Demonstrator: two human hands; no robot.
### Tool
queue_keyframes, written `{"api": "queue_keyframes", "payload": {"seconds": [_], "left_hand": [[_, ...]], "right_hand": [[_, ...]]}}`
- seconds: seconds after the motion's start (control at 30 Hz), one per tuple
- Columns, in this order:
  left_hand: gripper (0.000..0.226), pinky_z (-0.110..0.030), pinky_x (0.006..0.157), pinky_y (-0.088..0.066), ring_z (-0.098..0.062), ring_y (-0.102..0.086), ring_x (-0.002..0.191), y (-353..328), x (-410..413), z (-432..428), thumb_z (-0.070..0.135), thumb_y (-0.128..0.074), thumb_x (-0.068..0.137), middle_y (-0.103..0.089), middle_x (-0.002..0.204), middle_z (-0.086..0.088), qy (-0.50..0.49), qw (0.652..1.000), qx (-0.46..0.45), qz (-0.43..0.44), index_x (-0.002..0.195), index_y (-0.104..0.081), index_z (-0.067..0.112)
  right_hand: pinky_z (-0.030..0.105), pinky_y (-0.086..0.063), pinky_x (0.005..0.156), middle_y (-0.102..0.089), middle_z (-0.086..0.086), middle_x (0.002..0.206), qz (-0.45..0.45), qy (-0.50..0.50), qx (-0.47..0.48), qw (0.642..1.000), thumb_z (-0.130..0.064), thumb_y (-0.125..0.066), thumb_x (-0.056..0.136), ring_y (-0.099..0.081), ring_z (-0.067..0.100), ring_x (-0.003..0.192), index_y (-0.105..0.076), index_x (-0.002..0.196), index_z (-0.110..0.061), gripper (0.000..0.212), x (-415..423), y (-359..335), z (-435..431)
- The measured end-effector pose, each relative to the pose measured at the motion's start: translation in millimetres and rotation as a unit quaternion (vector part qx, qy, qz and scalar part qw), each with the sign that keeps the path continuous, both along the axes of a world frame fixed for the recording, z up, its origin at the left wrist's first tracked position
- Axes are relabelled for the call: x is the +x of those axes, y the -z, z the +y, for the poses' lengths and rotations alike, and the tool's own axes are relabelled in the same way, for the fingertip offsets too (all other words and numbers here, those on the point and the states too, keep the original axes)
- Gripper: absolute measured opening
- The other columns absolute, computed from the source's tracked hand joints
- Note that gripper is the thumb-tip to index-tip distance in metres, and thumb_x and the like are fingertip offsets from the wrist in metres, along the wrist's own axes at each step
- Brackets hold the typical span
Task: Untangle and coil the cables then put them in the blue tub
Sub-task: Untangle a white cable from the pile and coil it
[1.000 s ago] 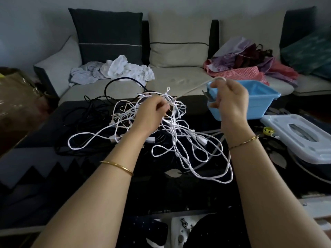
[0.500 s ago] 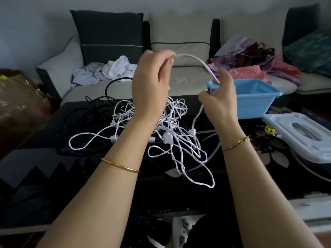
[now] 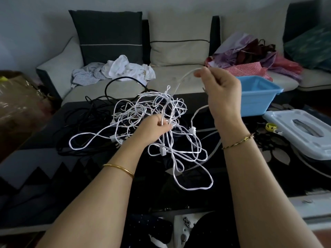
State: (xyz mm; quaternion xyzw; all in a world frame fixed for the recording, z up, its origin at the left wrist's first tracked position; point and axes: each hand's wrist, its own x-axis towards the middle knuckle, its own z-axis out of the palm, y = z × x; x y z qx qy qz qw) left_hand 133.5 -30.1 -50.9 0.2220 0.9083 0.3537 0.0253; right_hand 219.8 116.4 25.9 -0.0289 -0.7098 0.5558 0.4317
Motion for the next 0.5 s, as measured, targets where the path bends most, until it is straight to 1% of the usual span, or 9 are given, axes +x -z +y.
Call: {"api": "queue_keyframes", "payload": {"seconds": [0.07, 0.13, 0.23, 0.3, 0.33, 0.4, 0.43, 0.47, 0.5], "left_hand": [[0.022, -0.025, 0.061, -0.046, -0.014, -0.058, 0.059, 9, -4, -2, 0.026, -0.056, 0.093, -0.063, 0.071, -0.001, 0.005, 0.999, -0.019, -0.032, 0.085, -0.063, 0.007], [0.03, -0.026, 0.058, -0.047, -0.015, -0.059, 0.055, 8, -3, 0, 0.025, -0.048, 0.097, -0.066, 0.07, -0.007, -0.008, 0.999, 0.009, -0.034, 0.08, -0.062, 0.005], [0.032, -0.024, 0.052, -0.047, -0.014, -0.056, 0.051, -4, 3, 4, 0.024, -0.041, 0.101, -0.066, 0.073, -0.009, -0.04, 0.991, 0.114, 0.056, 0.084, -0.058, 0.003], [0.026, -0.023, 0.058, -0.052, -0.015, -0.061, 0.062, -16, 6, 7, 0.022, -0.039, 0.102, -0.063, 0.079, -0.004, -0.051, 0.971, 0.202, 0.116, 0.09, -0.058, 0.008], [0.023, -0.026, 0.066, -0.055, -0.017, -0.064, 0.071, -23, 7, 10, 0.02, -0.04, 0.102, -0.062, 0.081, 0.0, -0.048, 0.96, 0.248, 0.116, 0.093, -0.058, 0.011], [0.021, -0.033, 0.08, -0.055, -0.018, -0.065, 0.086, -31, 10, 16, 0.018, -0.041, 0.102, -0.063, 0.087, 0.002, -0.027, 0.95, 0.293, 0.103, 0.097, -0.06, 0.012], [0.023, -0.037, 0.085, -0.054, -0.016, -0.065, 0.09, -32, 11, 18, 0.021, -0.041, 0.102, -0.065, 0.089, 0.001, -0.013, 0.954, 0.278, 0.113, 0.099, -0.062, 0.013], [0.027, -0.038, 0.088, -0.052, -0.016, -0.064, 0.091, -32, 12, 19, 0.026, -0.04, 0.102, -0.067, 0.091, -0.001, 0.0, 0.96, 0.25, 0.127, 0.101, -0.063, 0.014], [0.032, -0.04, 0.088, -0.051, -0.018, -0.064, 0.092, -32, 13, 20, 0.033, -0.038, 0.101, -0.068, 0.093, -0.004, 0.01, 0.964, 0.227, 0.139, 0.102, -0.064, 0.015]], "right_hand": [[0.027, -0.034, 0.054, -0.049, -0.017, 0.047, -0.029, 0.028, 0.006, 0.999, -0.024, -0.058, 0.092, -0.037, 0.004, 0.051, -0.072, 0.083, -0.014, 0.02, -4, 6, 5], [0.034, -0.038, 0.057, -0.05, 0.0, 0.056, -0.099, 0.085, 0.036, 0.991, -0.026, -0.057, 0.09, -0.042, 0.015, 0.058, -0.064, 0.072, -0.004, 0.03, -9, 12, 10], [0.029, -0.04, 0.06, -0.06, 0.011, 0.074, -0.269, 0.108, 0.083, 0.953, -0.023, -0.048, 0.093, -0.054, 0.024, 0.068, -0.055, 0.067, -0.006, 0.031, -14, 26, 19], [0.031, -0.046, 0.067, -0.064, 0.013, 0.091, -0.384, 0.078, 0.106, 0.914, -0.018, -0.046, 0.093, -0.062, 0.031, 0.085, -0.058, 0.082, -0.009, 0.019, -15, 36, 18], [0.033, -0.046, 0.073, -0.061, 0.015, 0.104, -0.414, 0.067, 0.123, 0.899, -0.016, -0.047, 0.092, -0.06, 0.034, 0.097, -0.057, 0.099, -0.006, 0.016, -16, 41, 15], [0.038, -0.044, 0.087, -0.042, 0.017, 0.134, -0.404, 0.059, 0.139, 0.902, -0.013, -0.053, 0.088, -0.05, 0.035, 0.116, -0.033, 0.14, -0.007, 0.056, -16, 45, 11], [0.041, -0.043, 0.095, -0.033, 0.014, 0.142, -0.357, 0.063, 0.135, 0.922, -0.012, -0.057, 0.085, -0.045, 0.034, 0.122, -0.019, 0.148, -0.013, 0.075, -15, 44, 10], [0.042, -0.041, 0.1, -0.03, 0.011, 0.145, -0.287, 0.069, 0.139, 0.945, -0.011, -0.06, 0.081, -0.041, 0.031, 0.126, -0.013, 0.151, -0.018, 0.084, -13, 39, 9], [0.041, -0.04, 0.103, -0.032, 0.008, 0.145, -0.216, 0.063, 0.147, 0.963, -0.011, -0.063, 0.079, -0.041, 0.027, 0.128, -0.016, 0.15, -0.022, 0.086, -11, 33, 7]]}}
